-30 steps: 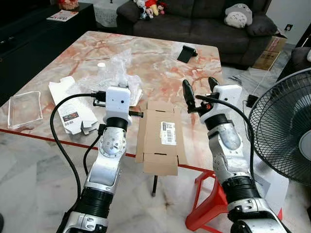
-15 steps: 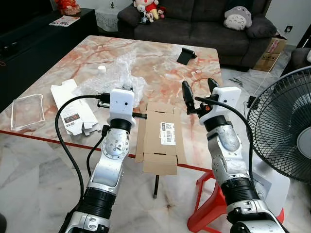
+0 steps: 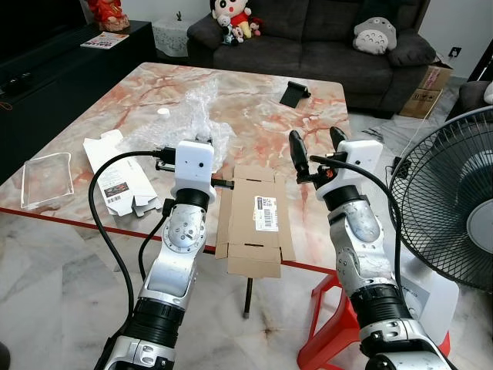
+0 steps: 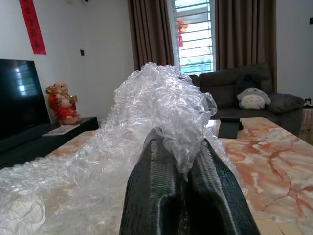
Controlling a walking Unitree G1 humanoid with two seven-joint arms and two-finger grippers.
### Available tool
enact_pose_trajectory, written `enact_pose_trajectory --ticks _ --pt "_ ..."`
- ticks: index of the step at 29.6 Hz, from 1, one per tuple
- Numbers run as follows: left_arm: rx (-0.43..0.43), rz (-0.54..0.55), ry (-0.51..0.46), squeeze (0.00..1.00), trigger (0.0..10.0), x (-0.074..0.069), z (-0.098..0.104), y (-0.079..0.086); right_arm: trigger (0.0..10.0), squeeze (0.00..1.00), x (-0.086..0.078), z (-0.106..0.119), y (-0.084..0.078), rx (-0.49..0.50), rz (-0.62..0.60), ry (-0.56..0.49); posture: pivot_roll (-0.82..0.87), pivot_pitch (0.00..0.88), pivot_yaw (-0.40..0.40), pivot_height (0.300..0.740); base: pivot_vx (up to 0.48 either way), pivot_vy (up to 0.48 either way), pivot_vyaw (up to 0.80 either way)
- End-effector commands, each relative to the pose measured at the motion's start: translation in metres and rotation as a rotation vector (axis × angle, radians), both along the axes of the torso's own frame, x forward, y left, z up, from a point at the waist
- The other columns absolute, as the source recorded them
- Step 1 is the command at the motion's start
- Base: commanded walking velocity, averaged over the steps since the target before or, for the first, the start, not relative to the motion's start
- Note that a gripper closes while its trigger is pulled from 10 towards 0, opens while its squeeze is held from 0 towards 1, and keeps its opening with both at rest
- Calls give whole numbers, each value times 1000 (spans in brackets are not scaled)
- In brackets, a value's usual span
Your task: Picking trash to rubbish bin
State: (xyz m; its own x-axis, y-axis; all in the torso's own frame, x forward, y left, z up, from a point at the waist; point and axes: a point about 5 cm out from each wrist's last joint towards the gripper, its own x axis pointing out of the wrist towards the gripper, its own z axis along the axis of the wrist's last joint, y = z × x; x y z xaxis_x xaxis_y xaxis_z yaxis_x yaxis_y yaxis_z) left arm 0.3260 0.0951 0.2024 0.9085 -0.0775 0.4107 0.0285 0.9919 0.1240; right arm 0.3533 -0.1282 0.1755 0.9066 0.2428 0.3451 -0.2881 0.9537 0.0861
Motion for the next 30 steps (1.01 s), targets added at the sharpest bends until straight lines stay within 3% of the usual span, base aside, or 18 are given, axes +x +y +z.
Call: enact_pose_trajectory --ticks 1,30 --pt "18 -14 -23 0 10000 0 5 -4 10000 0 0 0 -3 11 -9 2 -106 20 -51 740 -259 0 0" --pt "19 9 -20 0 10000 0 5 0 10000 0 1 0 -12 16 -35 18 -112 55 -65 740 -258 0 0"
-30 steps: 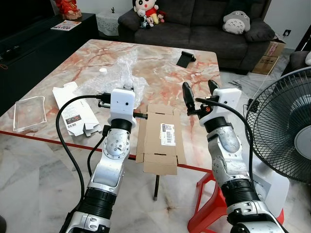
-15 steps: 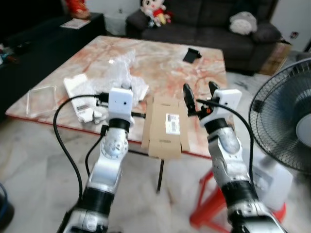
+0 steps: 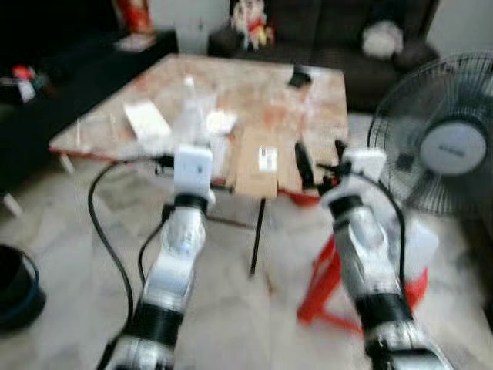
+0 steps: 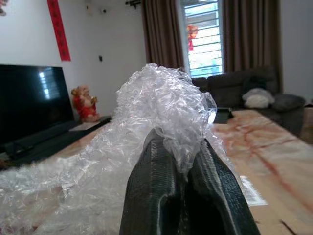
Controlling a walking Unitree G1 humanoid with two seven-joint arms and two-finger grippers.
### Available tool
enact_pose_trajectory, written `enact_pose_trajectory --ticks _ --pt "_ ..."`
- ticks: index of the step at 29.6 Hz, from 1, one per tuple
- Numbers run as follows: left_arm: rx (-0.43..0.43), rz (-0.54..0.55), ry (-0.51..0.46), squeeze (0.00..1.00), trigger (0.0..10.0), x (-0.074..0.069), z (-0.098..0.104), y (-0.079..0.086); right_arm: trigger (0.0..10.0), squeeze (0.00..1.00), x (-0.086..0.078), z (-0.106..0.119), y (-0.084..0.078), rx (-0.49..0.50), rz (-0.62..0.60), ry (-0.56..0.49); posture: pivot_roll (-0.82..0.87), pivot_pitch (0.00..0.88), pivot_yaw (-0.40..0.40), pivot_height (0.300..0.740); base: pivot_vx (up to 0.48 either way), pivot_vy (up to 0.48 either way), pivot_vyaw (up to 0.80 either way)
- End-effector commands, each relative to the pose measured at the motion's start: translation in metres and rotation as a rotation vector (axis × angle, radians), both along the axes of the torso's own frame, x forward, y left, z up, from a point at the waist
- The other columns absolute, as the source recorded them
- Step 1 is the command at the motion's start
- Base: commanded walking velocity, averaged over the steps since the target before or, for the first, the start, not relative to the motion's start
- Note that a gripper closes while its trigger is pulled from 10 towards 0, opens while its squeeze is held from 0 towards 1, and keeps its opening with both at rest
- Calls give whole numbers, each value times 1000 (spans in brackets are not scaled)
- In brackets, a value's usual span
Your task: Picking trash to rubbish bin
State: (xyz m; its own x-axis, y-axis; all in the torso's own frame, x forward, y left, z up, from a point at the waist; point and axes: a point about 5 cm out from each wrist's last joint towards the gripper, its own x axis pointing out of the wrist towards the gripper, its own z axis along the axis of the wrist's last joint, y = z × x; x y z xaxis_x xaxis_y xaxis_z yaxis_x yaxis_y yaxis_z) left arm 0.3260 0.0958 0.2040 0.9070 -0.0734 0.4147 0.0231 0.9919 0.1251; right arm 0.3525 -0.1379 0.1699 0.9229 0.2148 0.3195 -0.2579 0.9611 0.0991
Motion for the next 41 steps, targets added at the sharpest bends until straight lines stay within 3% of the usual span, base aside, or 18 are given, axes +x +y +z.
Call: enact_pose_trajectory --ticks 1,13,15,16,20,22,23,27,29,30,31,37,41 --pt "17 4 -15 0 10000 0 4 -1 10000 0 1 5 -2 10 -7 -11 -112 55 -65 740 -255 0 0" --pt "28 26 30 0 10000 1 -7 4 10000 0 1 -4 -12 24 -30 35 -115 59 -71 740 -85 0 0" --pt "46 18 95 0 10000 2 -22 4 10000 0 2 -13 -20 31 -45 80 -114 62 -74 740 0 0 0" --pt "41 -9 171 0 10000 2 -41 4 10000 0 1 -27 -29 27 -67 146 -123 64 -78 740 0 0 0" --pt "29 -22 207 0 10000 1 -51 4 10000 0 0 -34 -34 12 -79 174 -123 64 -78 740 0 0 0" --pt "18 -19 388 0 10000 -4 -98 11 10000 0 -11 -72 -51 -20 -97 327 -122 68 -79 740 0 0 0" --pt "37 -17 535 0 10000 -14 -137 17 10000 0 -25 -102 -66 -55 -127 450 -126 70 -78 740 0 0 0" --pt "94 -17 699 0 10000 -34 -178 22 10000 0 -44 -131 -82 -77 -170 584 -127 74 -76 740 0 0 0" --pt "108 -16 848 0 10000 -55 -210 28 10000 0 -65 -157 -94 -91 -205 712 -127 78 -75 740 0 0 0" --pt "108 -16 848 0 10000 -55 -210 28 10000 0 -65 -157 -94 -91 -205 712 -127 78 -75 740 0 0 0" --pt "105 -8 926 0 10000 -68 -226 32 10000 0 -79 -171 -100 -102 -223 788 -125 83 -74 740 0 0 0" --pt "63 37 1118 0 10000 -101 -259 45 10000 0 -115 -202 -111 -119 -278 963 -127 85 -76 740 0 0 0" --pt "27 81 1285 0 10000 -138 -285 55 10000 0 -146 -223 -115 -124 -309 1077 -125 81 -71 740 0 0 148"
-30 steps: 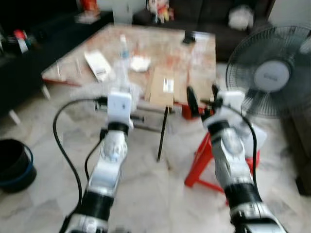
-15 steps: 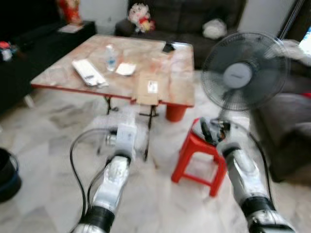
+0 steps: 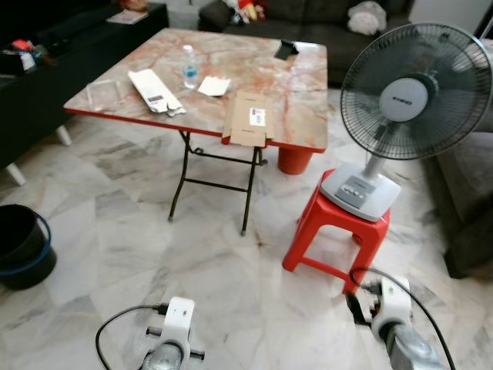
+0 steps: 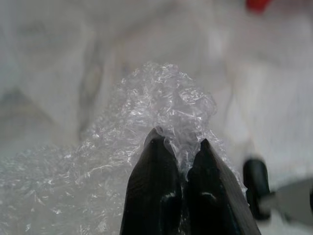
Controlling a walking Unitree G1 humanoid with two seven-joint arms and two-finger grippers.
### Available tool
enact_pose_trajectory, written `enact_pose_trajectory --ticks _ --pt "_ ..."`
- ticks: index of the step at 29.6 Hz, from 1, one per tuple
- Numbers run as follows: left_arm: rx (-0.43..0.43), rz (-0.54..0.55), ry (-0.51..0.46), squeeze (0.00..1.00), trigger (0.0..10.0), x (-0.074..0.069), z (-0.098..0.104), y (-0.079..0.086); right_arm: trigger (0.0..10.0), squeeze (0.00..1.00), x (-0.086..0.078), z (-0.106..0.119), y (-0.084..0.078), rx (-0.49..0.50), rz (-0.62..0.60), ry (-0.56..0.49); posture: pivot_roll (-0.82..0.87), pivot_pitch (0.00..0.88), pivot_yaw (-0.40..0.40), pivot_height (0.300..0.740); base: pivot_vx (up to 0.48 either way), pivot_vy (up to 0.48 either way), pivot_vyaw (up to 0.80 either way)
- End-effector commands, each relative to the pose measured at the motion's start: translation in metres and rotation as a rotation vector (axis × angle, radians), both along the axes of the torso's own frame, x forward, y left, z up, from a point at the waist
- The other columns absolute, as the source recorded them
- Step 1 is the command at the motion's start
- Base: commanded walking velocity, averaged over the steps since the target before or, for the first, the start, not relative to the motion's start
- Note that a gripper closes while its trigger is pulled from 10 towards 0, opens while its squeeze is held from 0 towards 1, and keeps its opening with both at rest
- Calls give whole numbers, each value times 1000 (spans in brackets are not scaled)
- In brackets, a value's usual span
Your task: Picking trash to rubbish bin
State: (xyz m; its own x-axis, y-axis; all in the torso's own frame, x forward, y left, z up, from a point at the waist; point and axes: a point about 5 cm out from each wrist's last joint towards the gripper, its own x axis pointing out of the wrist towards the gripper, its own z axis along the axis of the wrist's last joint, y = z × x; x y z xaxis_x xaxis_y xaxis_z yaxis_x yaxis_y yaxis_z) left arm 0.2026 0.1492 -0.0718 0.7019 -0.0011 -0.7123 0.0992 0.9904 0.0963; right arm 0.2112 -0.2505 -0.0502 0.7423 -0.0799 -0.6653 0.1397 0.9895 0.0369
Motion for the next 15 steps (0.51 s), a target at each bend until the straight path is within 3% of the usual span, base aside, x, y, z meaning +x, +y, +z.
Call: enact_pose_trajectory --ticks 1,5,11,15 --pt "-10 31 89 0 10000 -21 -13 2 10000 0 -9 -5 -3 -7 -21 38 -125 81 -71 740 0 0 788" --pt "-18 87 188 0 10000 -49 -26 8 10000 0 -26 -15 -3 -6 -59 97 -132 76 -63 740 0 0 794" --pt "-8 97 212 0 10000 -60 -30 10 10000 0 -33 -18 -4 -2 -95 111 -124 71 -58 740 0 0 794" --pt "11 88 182 0 10000 -53 -27 10 10000 0 -32 -18 -4 -4 -104 108 -123 57 -51 740 0 0 786"
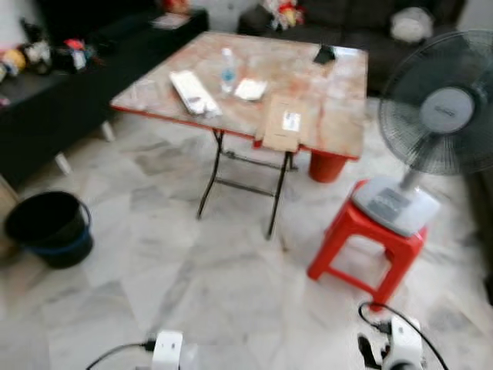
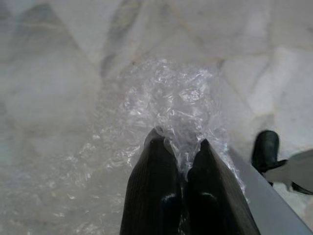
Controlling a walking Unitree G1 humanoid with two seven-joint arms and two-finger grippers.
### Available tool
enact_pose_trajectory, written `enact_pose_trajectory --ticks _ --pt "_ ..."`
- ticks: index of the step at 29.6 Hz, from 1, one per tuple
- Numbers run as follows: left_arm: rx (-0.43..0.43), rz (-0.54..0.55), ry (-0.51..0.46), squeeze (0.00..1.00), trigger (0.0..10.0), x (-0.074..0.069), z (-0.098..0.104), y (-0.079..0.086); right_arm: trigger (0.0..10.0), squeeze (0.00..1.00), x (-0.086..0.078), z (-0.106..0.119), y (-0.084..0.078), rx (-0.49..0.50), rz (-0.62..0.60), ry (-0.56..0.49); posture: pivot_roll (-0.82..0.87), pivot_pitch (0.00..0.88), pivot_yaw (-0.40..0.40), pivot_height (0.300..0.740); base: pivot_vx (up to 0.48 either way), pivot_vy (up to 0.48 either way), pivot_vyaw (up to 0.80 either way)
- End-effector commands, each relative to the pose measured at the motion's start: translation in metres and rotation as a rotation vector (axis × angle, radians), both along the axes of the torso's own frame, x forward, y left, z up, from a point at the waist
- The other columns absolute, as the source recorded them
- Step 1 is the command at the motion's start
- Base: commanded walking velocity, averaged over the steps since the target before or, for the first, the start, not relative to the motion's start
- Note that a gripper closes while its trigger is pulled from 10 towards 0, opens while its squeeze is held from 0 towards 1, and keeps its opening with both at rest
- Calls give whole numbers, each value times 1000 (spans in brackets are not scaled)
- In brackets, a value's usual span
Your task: Picking trash to rubbish bin
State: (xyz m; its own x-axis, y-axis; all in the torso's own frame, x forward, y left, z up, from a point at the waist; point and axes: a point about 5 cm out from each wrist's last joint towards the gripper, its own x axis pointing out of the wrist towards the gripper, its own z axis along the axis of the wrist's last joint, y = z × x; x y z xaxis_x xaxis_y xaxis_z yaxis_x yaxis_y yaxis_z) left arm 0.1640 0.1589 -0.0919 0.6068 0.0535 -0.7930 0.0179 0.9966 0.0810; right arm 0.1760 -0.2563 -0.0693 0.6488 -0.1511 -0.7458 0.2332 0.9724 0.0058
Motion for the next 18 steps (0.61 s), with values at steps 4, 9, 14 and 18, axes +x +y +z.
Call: enact_pose_trajectory --ticks 4,9,14,18 --pt "29 9 -26 0 10000 2 1 2 10000 0 6 2 2 6 -12 -17 -129 52 -47 740 0 0 569" --pt "64 71 -242 0 10000 37 25 11 10000 0 9 3 4 6 -1 -23 -119 56 -50 740 0 0 0" --pt "102 88 -416 0 10000 58 46 17 10000 0 10 2 8 13 10 -19 -103 74 -60 740 0 0 0" --pt "111 74 -477 0 10000 62 53 15 10000 0 11 2 10 21 16 -25 -100 82 -62 740 0 0 0"
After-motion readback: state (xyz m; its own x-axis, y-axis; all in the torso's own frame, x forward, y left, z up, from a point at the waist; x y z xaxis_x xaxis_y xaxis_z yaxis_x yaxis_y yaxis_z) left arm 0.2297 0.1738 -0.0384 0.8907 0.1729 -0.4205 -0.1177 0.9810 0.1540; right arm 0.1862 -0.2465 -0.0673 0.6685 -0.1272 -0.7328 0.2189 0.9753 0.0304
